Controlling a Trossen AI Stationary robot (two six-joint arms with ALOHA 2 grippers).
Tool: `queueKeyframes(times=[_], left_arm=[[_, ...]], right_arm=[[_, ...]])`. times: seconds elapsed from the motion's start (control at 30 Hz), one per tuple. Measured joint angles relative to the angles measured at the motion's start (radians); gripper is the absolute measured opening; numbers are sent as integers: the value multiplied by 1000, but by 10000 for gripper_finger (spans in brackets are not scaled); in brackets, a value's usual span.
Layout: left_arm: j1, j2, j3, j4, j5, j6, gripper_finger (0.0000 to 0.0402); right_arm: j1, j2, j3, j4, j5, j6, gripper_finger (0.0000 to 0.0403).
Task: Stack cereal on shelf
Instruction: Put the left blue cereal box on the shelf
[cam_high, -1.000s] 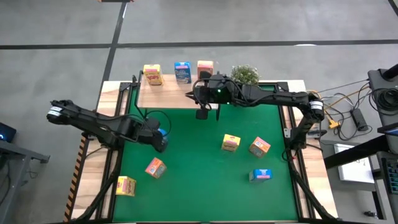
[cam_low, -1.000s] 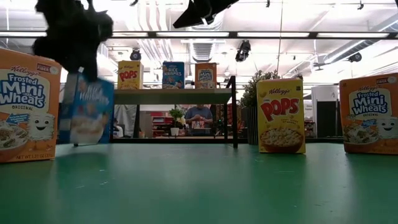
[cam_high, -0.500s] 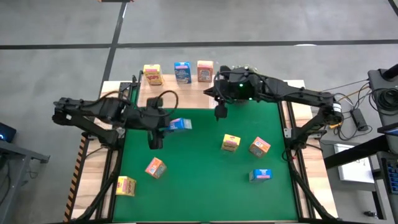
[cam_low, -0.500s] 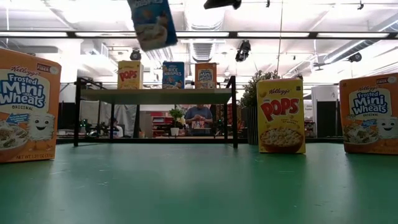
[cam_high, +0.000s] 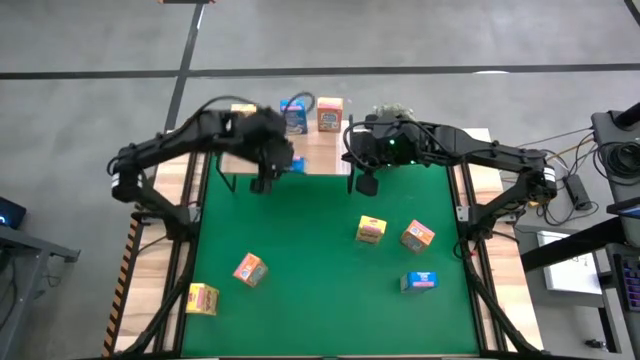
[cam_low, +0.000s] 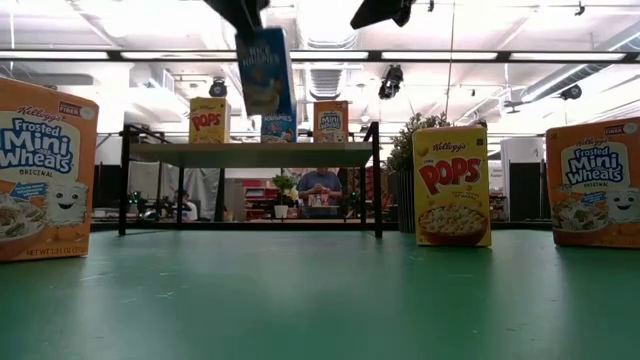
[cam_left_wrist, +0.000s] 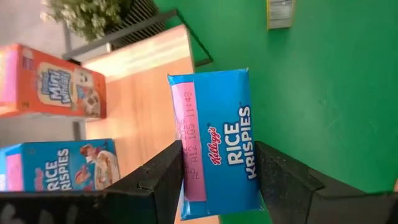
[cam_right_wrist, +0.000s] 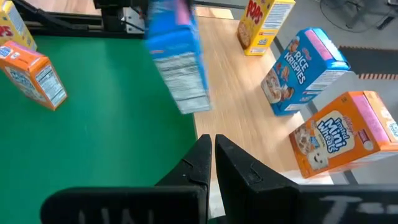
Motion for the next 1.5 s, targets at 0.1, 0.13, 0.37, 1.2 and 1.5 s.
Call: queueKeyframes(times=[0.1, 0.13, 0.37, 1.2, 1.5], left_arm=[[115, 23, 0, 3, 80, 82, 170], [152, 31, 0, 5, 110, 105, 170], [329, 93, 0, 39, 225, 153, 170], [368, 139, 0, 95, 261, 139, 202], [368, 135, 0, 109, 260, 149, 230]], right_arm=[[0, 6, 0, -6, 0, 3, 12], [0, 7, 0, -8, 0, 5, 12], [0, 11, -1, -7, 0, 18, 12], [0, 12, -53, 0, 1, 44, 12], [0, 12, -58, 31, 1, 43, 12]])
